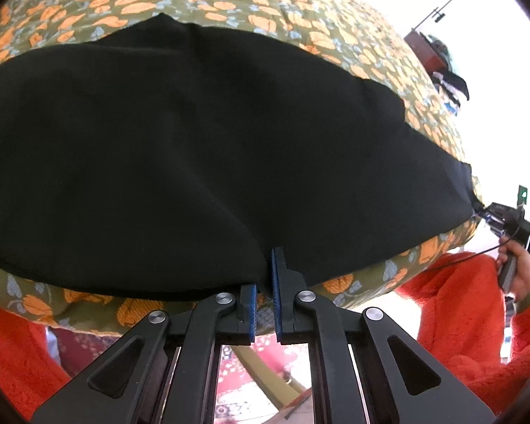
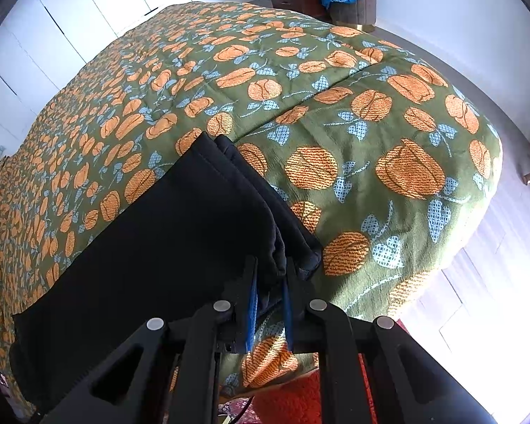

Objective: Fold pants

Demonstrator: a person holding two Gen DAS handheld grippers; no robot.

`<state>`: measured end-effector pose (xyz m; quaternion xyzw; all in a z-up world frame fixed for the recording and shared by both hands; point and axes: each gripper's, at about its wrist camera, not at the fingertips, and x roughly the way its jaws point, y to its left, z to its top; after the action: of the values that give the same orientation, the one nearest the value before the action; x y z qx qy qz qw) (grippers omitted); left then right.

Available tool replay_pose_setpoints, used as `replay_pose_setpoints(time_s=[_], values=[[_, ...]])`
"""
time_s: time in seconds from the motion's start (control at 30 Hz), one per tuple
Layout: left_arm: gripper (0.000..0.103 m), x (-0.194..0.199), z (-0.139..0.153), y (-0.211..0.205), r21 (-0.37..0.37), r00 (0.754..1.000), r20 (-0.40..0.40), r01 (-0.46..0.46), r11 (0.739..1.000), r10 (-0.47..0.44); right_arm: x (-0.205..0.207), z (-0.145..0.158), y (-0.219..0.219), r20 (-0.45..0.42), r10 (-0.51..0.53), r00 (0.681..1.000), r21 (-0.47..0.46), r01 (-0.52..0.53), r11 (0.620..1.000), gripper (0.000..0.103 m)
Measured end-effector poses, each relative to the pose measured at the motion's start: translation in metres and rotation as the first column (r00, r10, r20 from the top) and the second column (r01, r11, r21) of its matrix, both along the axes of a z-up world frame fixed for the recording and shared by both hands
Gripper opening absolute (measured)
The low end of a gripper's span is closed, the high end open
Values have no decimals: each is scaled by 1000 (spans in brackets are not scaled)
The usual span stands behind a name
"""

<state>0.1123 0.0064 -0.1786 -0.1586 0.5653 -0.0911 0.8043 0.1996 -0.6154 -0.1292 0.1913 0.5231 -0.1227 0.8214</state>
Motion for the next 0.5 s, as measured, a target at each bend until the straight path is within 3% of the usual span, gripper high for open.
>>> replay_pose_setpoints(time_s=[0.27,0.37,0.4,0.43,0.5], values=[[7,1,1,-2,12,1000,-11,2,1000,-2,-2,3,3,8,11,1000,-22,-11,1000,14],[21,1,8,-3,33,1000,-12,-7,999,7,-9,12,5,49,29,998,-14,-28,1000,36],[31,-1,8,-2,40,1000,-18,-6,999,7,-13,15,6,66,31,997,-13,-30,999,55],[41,-4,12,1,44,1000,-29,-10,999,11,-18,21,7,88,23,996,-25,-21,999,67],[50,-14,19,10,41,998,-50,-29,999,31,-29,33,7,136,8,991,-49,-2,999,69]])
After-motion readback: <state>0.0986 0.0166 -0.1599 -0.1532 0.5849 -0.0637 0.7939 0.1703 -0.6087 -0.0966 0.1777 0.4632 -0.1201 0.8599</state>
